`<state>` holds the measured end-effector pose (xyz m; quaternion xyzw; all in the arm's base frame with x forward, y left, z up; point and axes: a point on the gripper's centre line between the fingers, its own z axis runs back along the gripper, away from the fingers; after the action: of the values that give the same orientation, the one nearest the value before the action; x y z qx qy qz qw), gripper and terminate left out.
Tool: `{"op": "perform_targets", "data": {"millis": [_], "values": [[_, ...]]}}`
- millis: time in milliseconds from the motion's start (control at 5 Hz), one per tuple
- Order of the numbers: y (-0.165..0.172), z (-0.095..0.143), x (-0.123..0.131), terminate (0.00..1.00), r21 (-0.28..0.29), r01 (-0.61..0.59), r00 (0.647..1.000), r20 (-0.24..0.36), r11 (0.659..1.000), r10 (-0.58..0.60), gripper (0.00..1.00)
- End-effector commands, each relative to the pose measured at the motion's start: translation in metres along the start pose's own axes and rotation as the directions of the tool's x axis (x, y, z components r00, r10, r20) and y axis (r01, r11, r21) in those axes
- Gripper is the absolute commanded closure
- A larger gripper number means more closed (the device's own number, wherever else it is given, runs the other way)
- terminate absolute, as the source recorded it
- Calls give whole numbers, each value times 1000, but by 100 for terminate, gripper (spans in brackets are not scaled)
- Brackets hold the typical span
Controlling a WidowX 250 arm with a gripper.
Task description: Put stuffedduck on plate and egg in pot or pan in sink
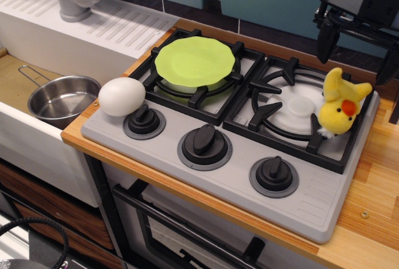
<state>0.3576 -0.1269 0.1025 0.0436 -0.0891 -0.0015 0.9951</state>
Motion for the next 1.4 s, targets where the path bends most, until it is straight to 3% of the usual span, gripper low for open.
{"op": "perform_targets", "data": {"millis": [0, 400, 800, 1000, 1200], "values": [[0, 0, 0, 0, 0, 0, 1000, 0, 1000, 0, 0], [-3, -35, 11, 0, -20, -2, 998, 64, 1000, 3, 0], [1, -49, 15, 0, -20, 9, 997, 76, 1000, -8, 0], [1, -43, 14, 0, -6, 4, 999, 39, 1000, -4, 100], [1, -32, 12, 0, 0, 9, 1000, 23, 1000, -9, 100]]}}
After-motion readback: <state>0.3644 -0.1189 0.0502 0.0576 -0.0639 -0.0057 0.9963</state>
